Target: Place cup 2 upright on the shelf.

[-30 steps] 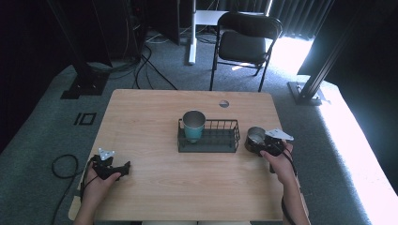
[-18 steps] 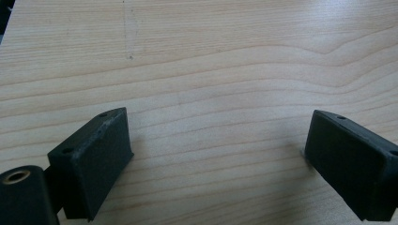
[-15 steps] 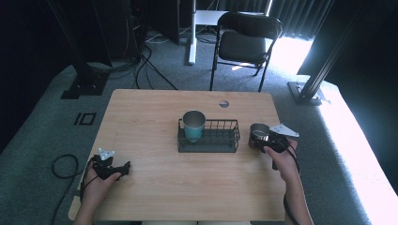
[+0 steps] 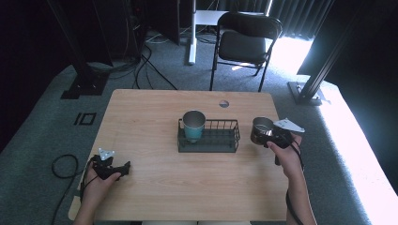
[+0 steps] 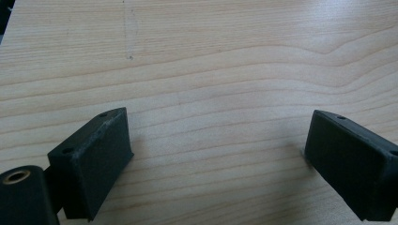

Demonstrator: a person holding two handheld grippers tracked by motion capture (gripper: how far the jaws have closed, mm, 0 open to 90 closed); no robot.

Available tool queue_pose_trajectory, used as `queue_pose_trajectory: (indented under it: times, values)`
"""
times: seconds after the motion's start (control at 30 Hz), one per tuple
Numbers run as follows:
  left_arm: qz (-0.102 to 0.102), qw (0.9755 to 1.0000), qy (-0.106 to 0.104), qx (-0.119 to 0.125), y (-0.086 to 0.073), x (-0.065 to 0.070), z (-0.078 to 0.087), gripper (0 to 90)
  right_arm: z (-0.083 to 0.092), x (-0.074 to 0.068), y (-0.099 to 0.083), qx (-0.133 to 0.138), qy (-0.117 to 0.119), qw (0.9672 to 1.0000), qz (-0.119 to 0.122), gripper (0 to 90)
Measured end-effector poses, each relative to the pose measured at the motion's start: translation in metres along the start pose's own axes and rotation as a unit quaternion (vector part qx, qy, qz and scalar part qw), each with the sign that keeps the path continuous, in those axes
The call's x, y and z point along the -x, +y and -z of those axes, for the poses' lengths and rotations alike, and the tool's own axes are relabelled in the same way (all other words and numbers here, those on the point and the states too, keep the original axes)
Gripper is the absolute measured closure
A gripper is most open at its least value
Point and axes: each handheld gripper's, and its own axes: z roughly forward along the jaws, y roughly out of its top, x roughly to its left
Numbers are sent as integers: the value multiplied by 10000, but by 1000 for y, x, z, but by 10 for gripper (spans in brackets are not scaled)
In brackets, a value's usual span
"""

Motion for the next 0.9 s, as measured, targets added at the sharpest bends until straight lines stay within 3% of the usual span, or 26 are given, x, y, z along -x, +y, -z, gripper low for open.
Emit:
queue_pose_trajectory:
  times: [0.47, 0.9]
  values:
    - [1, 10000, 0, 2, 0, 0, 0, 81, 2, -12, 28, 104, 200, 9997, 133, 181]
    - [9, 10000, 1, 8, 0, 0, 0, 81, -2, -33, 51, 232, 418, 9985, 260, 181]
